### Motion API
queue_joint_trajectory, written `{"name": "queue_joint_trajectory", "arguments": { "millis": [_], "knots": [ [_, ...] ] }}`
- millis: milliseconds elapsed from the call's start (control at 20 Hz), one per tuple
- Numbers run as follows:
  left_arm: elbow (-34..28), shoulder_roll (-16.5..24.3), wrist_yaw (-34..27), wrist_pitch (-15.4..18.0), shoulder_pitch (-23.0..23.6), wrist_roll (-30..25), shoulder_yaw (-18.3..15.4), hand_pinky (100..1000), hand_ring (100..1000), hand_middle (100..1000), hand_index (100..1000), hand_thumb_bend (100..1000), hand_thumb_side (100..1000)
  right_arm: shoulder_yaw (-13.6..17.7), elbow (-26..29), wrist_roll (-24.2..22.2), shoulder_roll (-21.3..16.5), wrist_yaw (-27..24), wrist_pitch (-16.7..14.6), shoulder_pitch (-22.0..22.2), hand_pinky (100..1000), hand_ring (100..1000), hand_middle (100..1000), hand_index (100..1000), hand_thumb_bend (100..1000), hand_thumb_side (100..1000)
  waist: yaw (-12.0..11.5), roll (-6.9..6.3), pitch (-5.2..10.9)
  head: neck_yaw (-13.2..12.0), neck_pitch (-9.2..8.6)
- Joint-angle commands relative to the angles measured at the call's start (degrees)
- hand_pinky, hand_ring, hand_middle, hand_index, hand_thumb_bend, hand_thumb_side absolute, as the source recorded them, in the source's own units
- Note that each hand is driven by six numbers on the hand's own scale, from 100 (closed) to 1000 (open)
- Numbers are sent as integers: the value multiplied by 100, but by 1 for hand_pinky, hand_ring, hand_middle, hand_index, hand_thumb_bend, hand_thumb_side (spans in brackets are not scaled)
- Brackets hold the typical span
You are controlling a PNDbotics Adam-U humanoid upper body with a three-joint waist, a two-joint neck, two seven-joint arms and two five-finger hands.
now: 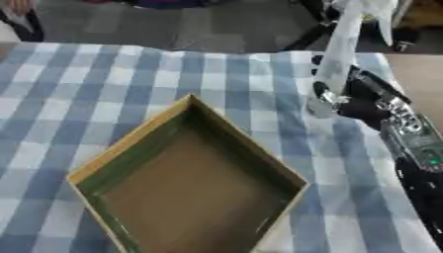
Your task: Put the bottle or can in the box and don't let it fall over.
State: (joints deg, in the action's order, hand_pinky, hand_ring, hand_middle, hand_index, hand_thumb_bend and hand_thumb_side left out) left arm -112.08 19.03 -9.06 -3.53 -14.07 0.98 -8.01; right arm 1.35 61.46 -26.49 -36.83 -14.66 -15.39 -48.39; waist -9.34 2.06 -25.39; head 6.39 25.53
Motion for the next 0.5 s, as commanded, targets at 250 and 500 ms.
{"name": "queue_joint_trajectory", "arguments": {
  "millis": [250, 500],
  "knots": [
    [-112, 39, 9, 15, -26, -16, -66, 1000, 638, 774, 926, 124, 612, -9, -59, -54, -61, 115, 9, -8, 883, 1000, 1000, 907, 100, 258, -19, -6, 98, -12, -80],
    [-113, 31, 12, 14, -23, -10, -74, 1000, 638, 774, 926, 123, 613, -7, -127, -35, -52, 116, 59, 18, 884, 1000, 1000, 869, 100, 234, -34, -3, 96, -24, -98]
  ]
}}
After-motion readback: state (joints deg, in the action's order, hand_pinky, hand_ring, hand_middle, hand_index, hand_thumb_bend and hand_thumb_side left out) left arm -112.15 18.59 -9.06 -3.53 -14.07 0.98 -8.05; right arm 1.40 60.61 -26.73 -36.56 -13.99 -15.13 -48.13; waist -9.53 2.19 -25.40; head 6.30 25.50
